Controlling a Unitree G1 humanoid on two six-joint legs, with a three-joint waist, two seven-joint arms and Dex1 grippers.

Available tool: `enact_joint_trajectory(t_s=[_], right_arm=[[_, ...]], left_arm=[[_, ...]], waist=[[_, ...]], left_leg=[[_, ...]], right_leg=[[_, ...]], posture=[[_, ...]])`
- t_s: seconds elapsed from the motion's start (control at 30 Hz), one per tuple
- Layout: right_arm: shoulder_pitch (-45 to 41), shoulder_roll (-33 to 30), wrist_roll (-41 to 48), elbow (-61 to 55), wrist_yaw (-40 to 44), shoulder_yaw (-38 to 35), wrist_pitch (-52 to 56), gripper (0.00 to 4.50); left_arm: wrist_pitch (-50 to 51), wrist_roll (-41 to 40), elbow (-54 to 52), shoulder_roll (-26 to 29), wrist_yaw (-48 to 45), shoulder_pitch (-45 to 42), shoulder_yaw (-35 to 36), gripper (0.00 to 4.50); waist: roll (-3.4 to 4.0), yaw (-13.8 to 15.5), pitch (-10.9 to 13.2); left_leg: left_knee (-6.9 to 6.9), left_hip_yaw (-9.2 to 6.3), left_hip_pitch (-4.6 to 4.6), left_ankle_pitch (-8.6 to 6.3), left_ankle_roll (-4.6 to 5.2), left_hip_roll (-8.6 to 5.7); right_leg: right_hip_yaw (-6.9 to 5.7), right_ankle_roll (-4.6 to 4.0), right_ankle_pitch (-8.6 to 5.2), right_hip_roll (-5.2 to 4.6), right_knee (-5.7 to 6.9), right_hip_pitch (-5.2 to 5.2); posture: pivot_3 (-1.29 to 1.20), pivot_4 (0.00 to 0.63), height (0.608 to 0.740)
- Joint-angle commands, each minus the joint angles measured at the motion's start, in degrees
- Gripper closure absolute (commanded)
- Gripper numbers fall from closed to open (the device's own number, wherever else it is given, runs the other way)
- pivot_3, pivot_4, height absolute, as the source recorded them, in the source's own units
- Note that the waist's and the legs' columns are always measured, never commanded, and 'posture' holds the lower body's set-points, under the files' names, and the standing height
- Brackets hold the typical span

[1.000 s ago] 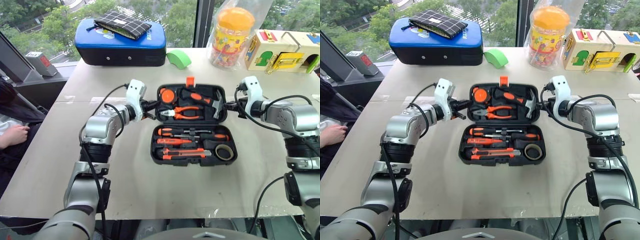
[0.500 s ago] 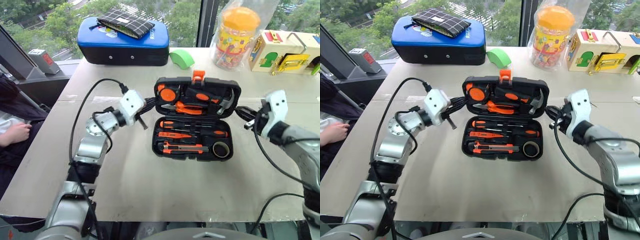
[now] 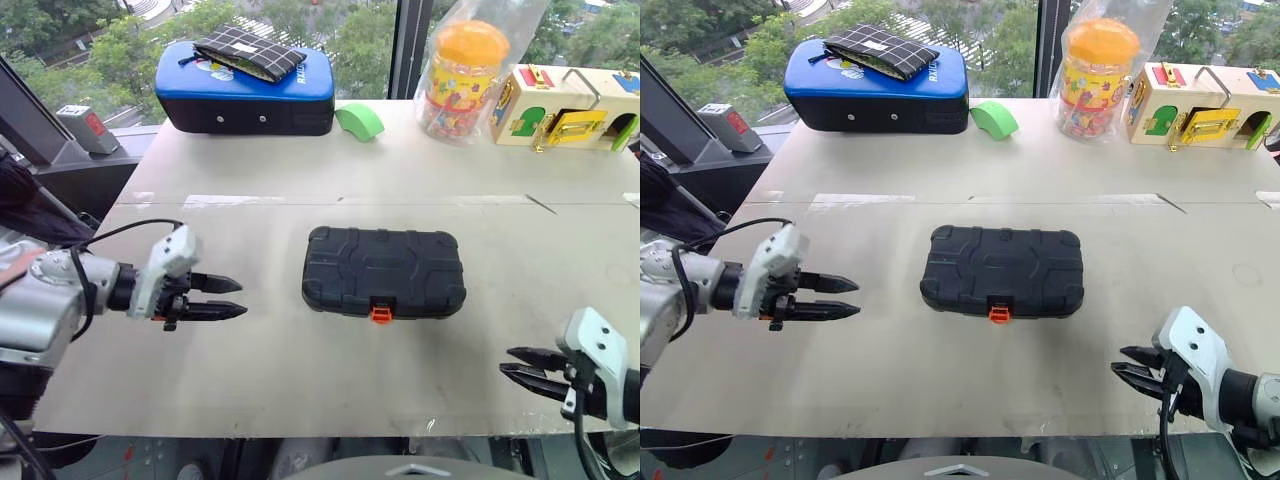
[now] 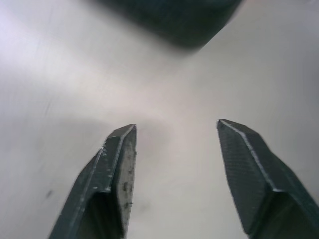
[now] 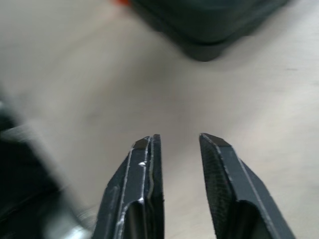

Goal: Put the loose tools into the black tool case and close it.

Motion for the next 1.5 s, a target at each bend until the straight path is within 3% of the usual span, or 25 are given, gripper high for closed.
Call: enact_joint_trajectory(t_s=[0.03, 0.17, 0.27, 0.47, 0.53, 0.67, 0.8, 0.93, 1.13, 1.33, 1.5], right_arm=[[-4.44, 0.15, 2.49, -1.77, -1.45, 6.02, -0.58, 4.5], [-12.67, 0.54, -0.74, 0.94, -7.81, 16.36, 1.59, 4.5], [-18.87, 2.77, -2.66, 3.34, -14.21, 22.5, 4.58, 4.5], [-31.77, 14.2, -8.11, 9.6, -29.38, 31.0, 11.47, 4.5], [-38.1, 20.49, -7.44, 12.18, -35.08, 28.12, 15.35, 4.5], [-47.06, 25.26, -7.11, 16.18, -39.5, 23.88, 19.54, 4.5], [-54.01, 24.21, -10.46, 23.85, -40.18, 26.25, 18.01, 4.5], [-54.77, 21.91, -10.04, 26.16, -36.14, 28.68, 17.89, 4.5], [-46.42, 16.13, -2.35, 14.63, -30.11, 24.84, 25.77, 4.5], [-44.06, 22.18, -1.35, 9.85, -34.1, 26.78, 26.97, 4.5], [-44.22, 26.01, -2.95, 10.51, -37.04, 29.23, 25.89, 4.5]], left_arm=[[10.83, -11.47, -7.58, 0.25, -1.77, -3.17, 2.75, 3.07], [11.0, -11.59, -12.73, -1.14, 0.14, -4.14, 1.16, 4.43], [8.69, -9.14, -15.4, -2.19, 0.93, -4.73, -0.45, 4.43], [7.16, -6.84, -18.64, -5.03, 5.08, -5.39, -2.41, 4.43], [7.68, -6.98, -19.69, -5.8, 6.48, -5.55, -2.87, 4.43], [9.29, -7.66, -19.86, -7.05, 8.66, -6.44, -3.33, 4.43], [9.58, -6.32, -17.91, -10.55, 12.2, -10.09, -5.12, 4.43], [6.69, -0.81, -13.19, -16.84, 16.4, -16.77, -10.16, 4.43], [0.46, 10.31, -1.68, -23.93, 17.3, -24.58, -20.02, 4.43], [-11.65, 23.55, 11.73, -25.63, 14.42, -26.42, -28.99, 4.43], [-16.93, 27.63, 15.98, -25.78, 12.51, -26.07, -30.71, 4.43]], waist=[[-0.2, -0.05, 0.25], [-0.28, -0.11, 0.34], [-0.3, -0.04, 0.33], [-0.34, -0.5, 0.31], [-0.39, -0.92, 0.36], [-0.25, -1.05, 0.47], [-0.24, -1.0, 0.46], [-0.21, -0.63, 0.45], [-0.21, -0.17, 0.41], [-0.24, -0.37, 0.3], [-0.24, -0.32, -0.29]], left_leg=[[0.02, 0.04, 0.15, 0.0, 0.0, 0.03], [0.07, 0.08, 0.12, 0.0, -0.02, 0.02], [-0.06, 0.07, -0.02, 0.0, -0.03, -0.02], [-0.42, 0.11, -0.29, 0.11, -0.21, 0.0], [-0.43, 0.27, -0.18, 0.09, -0.17, -0.01], [-0.31, 0.34, -0.12, 0.18, -0.27, -0.08], [-0.32, 0.29, -0.11, 0.18, -0.26, -0.08], [-0.36, 0.2, -0.13, 0.18, -0.27, -0.06], [-0.44, 0.1, -0.2, 0.17, -0.25, -0.06], [-0.34, 0.18, -0.11, 0.17, -0.25, -0.03], [-0.32, 0.2, 0.03, 0.17, -0.24, -0.05]], right_leg=[[0.07, 0.15, -0.15, -0.13, -0.01, 0.1], [0.1, 0.03, 0.06, -0.28, -0.02, 0.06], [0.1, 0.11, 0.13, -0.27, 0.01, -0.11], [0.21, 0.08, 0.13, -0.23, -0.11, -0.53], [0.4, 0.06, 0.16, -0.24, -0.04, -0.53], [0.52, -0.07, 0.26, -0.01, 0.05, -0.52], [0.46, -0.06, 0.26, 0.07, 0.15, -0.55], [0.35, -0.05, 0.25, 0.14, 0.17, -0.58], [0.28, -0.04, 0.25, 0.19, 0.12, -0.6], [0.34, -0.04, 0.25, 0.21, 0.14, -0.52], [0.38, -0.03, 0.25, 0.19, 0.18, -0.44]], posture=[[0.0, 0.15, 0.74], [0.0, 0.15, 0.74], [0.0, 0.15, 0.74], [0.0, 0.15, 0.74], [0.0, 0.15, 0.74], [0.0, 0.15, 0.74], [0.0, 0.15, 0.74], [0.0, 0.15, 0.74], [0.0, 0.15, 0.74], [0.0, 0.15, 0.74], [0.0, 0.15, 0.74]])
